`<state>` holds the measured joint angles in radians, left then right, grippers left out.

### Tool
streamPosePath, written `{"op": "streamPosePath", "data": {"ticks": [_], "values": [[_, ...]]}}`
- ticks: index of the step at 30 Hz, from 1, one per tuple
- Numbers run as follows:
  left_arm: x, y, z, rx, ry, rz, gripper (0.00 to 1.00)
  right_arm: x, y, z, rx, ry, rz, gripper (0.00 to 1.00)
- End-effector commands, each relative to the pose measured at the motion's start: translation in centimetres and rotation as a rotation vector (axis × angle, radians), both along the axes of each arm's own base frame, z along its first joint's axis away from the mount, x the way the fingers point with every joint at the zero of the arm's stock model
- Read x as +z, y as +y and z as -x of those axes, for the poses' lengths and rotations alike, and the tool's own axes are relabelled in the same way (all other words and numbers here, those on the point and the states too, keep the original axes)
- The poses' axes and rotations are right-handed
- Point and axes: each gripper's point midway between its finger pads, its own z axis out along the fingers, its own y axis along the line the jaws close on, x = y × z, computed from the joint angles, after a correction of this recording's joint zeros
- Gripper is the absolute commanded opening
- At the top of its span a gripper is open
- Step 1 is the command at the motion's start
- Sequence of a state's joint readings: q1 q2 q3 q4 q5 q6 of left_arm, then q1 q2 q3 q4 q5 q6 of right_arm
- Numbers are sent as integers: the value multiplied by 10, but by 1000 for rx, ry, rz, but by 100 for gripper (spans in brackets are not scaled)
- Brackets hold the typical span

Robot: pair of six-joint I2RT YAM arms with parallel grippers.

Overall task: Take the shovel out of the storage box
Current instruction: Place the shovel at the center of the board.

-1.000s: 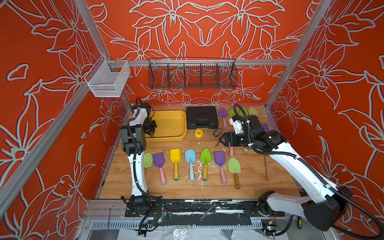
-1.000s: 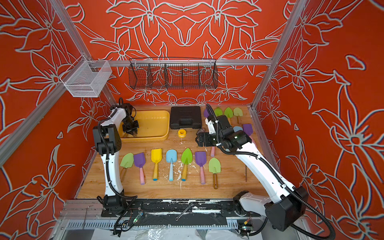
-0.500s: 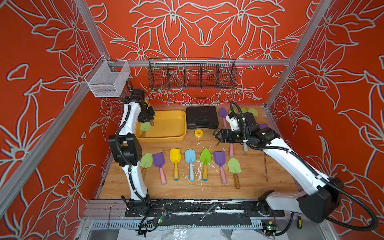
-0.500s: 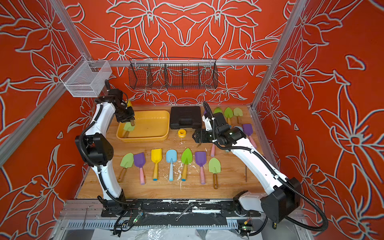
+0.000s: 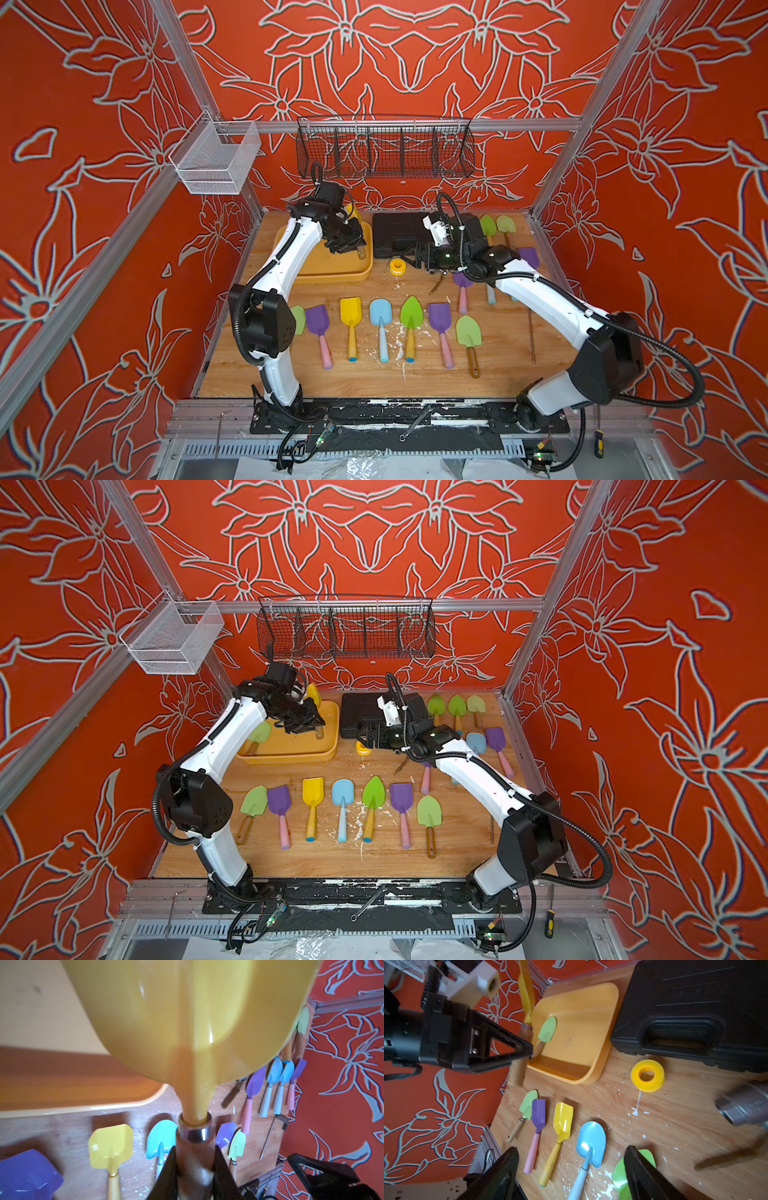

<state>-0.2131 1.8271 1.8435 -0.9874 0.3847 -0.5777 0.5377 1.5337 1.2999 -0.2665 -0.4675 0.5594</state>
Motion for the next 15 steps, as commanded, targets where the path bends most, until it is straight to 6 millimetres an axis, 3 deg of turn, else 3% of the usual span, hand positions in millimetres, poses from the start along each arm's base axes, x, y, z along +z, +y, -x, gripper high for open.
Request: {"op": "streamPosePath", "data": {"ticks": [1, 9, 15], "values": [[28, -25, 6, 9, -40, 99, 0, 3, 22, -6, 15, 28, -128, 79], [28, -56, 15, -35, -40, 109, 0, -8, 53, -7, 73, 77, -192, 73], [27, -65, 18, -51, -46, 98, 0, -22, 59, -6, 75, 118, -198, 69]]}}
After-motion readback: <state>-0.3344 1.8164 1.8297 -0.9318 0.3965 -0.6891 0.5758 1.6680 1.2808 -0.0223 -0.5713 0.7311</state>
